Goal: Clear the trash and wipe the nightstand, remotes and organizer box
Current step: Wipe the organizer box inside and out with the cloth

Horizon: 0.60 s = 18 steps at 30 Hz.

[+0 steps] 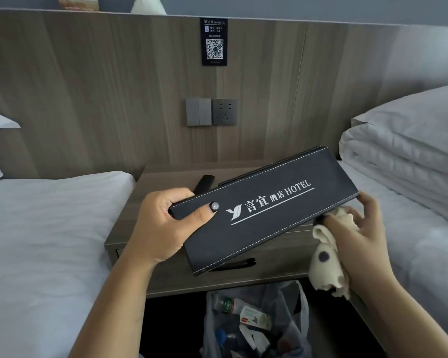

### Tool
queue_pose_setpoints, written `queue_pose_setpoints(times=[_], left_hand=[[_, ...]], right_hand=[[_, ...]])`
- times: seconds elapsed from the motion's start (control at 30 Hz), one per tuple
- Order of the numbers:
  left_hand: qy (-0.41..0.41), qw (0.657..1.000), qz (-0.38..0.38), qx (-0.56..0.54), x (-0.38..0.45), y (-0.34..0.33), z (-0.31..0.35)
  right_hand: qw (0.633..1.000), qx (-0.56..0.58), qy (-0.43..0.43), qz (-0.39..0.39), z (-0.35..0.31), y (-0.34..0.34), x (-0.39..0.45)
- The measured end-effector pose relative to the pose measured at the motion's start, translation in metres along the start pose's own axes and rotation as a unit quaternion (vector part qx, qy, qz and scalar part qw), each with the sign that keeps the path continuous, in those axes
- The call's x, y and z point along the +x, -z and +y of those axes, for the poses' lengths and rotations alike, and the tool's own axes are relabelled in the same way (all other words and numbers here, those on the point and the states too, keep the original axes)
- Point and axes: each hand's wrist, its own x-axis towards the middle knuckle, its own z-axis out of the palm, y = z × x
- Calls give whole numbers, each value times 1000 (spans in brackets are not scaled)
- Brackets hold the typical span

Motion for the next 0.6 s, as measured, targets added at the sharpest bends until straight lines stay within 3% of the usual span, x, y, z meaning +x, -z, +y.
queue_pose_setpoints(times=[0.27, 0.37, 0.43, 0.5, 0.6], left_hand=[[6, 972, 164, -171, -4, -25, -16], [33, 954, 213, -210, -5, -28, -23], [36, 951, 210, -223, -4, -29, -26], [22, 956, 207, -207, -3, -30, -27], [-15, 960, 214, -180, -4, -29, -28]], right_hand=[[996, -88, 12, 26, -3, 5, 2], [976, -133, 54, 162, -22, 15, 0], [953, -135, 137, 235, -41, 12, -10], [942, -143, 228, 201, -60, -9, -25], [911, -187, 360, 79, -74, -58, -43]])
